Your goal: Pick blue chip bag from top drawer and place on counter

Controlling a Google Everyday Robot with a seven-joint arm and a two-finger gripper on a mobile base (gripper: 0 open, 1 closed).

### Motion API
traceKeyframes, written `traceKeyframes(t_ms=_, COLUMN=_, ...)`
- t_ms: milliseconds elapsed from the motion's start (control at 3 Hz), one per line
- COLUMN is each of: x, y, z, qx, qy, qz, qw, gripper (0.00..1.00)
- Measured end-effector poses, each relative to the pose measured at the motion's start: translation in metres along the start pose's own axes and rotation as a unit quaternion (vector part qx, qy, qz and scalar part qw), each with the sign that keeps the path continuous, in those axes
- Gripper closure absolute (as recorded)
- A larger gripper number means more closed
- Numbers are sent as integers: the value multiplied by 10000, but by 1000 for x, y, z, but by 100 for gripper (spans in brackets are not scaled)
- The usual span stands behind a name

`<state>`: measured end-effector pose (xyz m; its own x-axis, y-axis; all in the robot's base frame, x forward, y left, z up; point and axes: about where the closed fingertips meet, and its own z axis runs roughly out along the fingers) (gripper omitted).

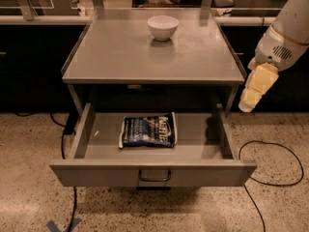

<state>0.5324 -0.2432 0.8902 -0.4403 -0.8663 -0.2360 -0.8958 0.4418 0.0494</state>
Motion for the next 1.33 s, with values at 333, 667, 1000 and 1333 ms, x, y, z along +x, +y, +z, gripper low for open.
traceKeyframes(t_ms=333, x=-6, y=-6, z=26, qx=-570, qy=-421, qz=122, qw=9974, gripper=0)
traceKeyframes(t_ms=667, x=-6, y=-7, z=26, qx=-558, qy=-425, qz=122, qw=9975, gripper=0)
traceKeyframes(t_ms=1000, x=-12, y=-14, z=38, qx=-658, qy=-409, qz=101, qw=9969, gripper=0)
traceKeyframes(t_ms=1333, x=-15, y=-5, z=55, qx=-977, qy=-319, qz=-51, qw=9947, gripper=0)
